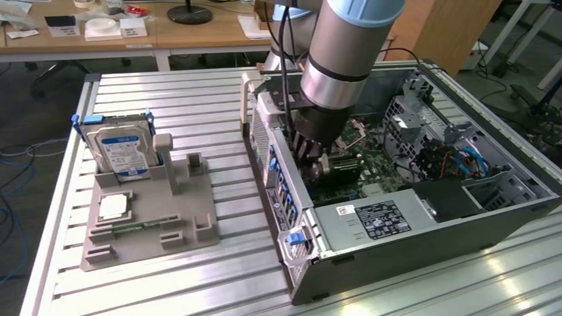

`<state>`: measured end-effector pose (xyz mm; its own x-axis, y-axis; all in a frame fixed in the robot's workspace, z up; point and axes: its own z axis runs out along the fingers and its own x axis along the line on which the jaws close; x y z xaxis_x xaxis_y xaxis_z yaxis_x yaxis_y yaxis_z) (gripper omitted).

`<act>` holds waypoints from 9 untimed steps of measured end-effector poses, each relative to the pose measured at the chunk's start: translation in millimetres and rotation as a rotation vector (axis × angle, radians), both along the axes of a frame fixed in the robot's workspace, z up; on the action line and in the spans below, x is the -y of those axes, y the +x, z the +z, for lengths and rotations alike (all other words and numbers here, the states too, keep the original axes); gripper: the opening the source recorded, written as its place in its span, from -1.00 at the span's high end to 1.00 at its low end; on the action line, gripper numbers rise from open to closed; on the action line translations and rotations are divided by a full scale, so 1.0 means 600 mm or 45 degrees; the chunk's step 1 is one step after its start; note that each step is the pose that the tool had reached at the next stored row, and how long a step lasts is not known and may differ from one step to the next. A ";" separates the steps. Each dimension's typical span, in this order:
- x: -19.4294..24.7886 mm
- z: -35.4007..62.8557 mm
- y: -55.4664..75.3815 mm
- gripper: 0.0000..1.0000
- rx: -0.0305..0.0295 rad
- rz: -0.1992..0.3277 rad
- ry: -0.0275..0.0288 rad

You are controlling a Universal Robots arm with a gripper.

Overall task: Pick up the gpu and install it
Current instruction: 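Press down on the gpu until it lock into place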

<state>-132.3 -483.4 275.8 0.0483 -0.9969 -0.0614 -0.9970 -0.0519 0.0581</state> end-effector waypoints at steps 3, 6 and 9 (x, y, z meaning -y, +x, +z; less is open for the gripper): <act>-0.0001 -0.004 0.002 0.79 -0.0021 0.000 0.0005; -0.0004 -0.005 0.020 0.79 -0.0037 0.000 0.0002; -0.0042 -0.005 0.031 0.79 -0.0038 0.001 0.0004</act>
